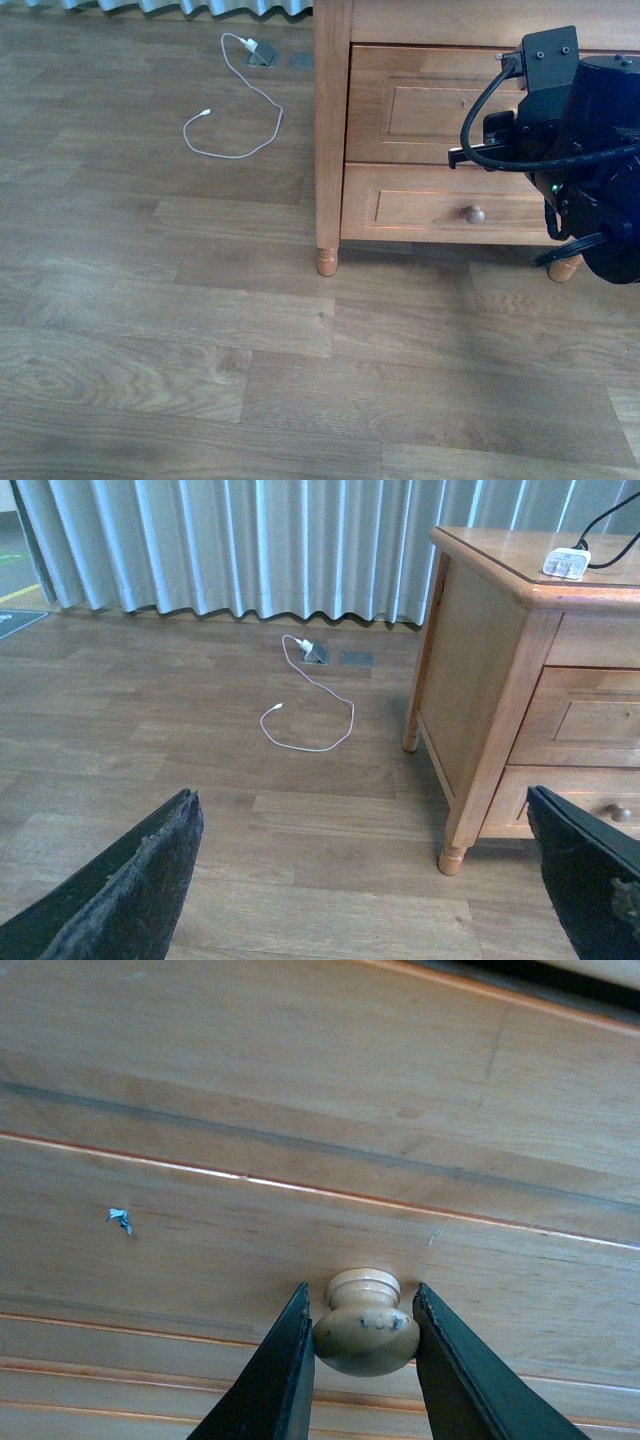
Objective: Put charger into drawer
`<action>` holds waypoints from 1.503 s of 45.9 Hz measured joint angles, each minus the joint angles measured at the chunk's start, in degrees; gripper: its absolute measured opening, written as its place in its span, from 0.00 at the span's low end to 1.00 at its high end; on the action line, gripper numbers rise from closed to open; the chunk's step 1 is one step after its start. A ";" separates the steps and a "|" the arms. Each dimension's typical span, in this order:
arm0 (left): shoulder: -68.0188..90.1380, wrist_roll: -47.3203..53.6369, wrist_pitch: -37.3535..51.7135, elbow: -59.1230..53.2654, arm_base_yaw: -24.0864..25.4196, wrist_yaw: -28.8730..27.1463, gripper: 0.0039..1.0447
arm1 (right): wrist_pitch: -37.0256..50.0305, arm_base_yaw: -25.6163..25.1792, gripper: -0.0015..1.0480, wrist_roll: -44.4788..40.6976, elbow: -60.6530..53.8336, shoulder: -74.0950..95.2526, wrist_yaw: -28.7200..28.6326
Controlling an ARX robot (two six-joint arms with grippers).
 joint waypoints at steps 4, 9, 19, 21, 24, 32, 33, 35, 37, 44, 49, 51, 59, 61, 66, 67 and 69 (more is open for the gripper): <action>0.00 0.00 0.00 0.00 0.00 0.00 0.94 | 0.11 -0.09 0.23 0.15 -0.33 0.00 -0.15; 0.00 -0.02 0.00 0.00 0.00 0.00 0.94 | 0.11 -0.35 0.23 0.92 -1.31 -0.55 -1.18; 0.00 0.00 0.02 0.00 0.00 0.00 0.94 | 1.31 -1.09 0.22 5.53 -10.62 -5.75 -4.31; 0.00 -0.02 0.00 0.00 0.00 0.00 0.94 | 2.03 -1.46 0.22 6.93 -13.29 -7.04 -5.49; 0.00 0.00 0.00 0.00 0.00 0.00 0.94 | 2.80 -1.97 0.22 8.44 -16.94 -8.79 -7.08; 0.00 -0.02 0.02 0.00 0.00 0.00 0.94 | 8.26 -3.67 0.22 9.81 -29.38 -13.81 -12.28; 0.00 0.00 0.00 0.00 0.00 0.00 0.94 | 9.46 -3.93 0.22 9.64 -31.23 -14.40 -13.09; 0.00 0.00 0.00 0.00 0.00 0.00 0.94 | 12.83 -4.59 0.22 8.98 -35.65 -15.30 -14.80; 0.00 0.00 0.00 0.00 0.00 0.00 0.94 | 14.75 -5.14 0.22 8.85 -38.73 -15.85 -16.17; 0.00 -0.02 0.02 0.00 0.00 0.00 0.94 | 15.72 -5.27 0.21 8.17 -40.57 -16.11 -17.88; 0.00 0.00 0.00 0.00 0.00 0.00 0.94 | 15.72 -5.27 0.21 7.93 -40.57 -16.11 -18.14; 0.00 0.00 0.02 0.00 0.00 0.00 0.94 | 15.72 -5.27 0.21 7.89 -40.57 -16.11 -18.23; 0.00 0.00 0.00 0.00 0.00 0.00 0.94 | 15.39 -6.03 0.51 8.04 -42.23 -17.29 -18.58; 0.00 0.00 0.00 0.00 0.00 0.11 0.94 | 12.55 -8.37 0.59 9.05 -47.50 -23.26 -20.70; -0.02 -0.02 0.00 0.00 0.02 -0.02 0.94 | 4.74 -13.07 0.75 10.60 -56.02 -40.22 -21.03; -0.04 -0.02 0.02 0.00 0.02 -0.02 0.94 | 2.78 -13.94 0.78 10.93 -56.19 -43.80 -21.11; 0.00 0.00 0.02 0.00 0.02 0.00 0.94 | -1.18 -15.30 0.85 11.63 -55.80 -50.23 -21.68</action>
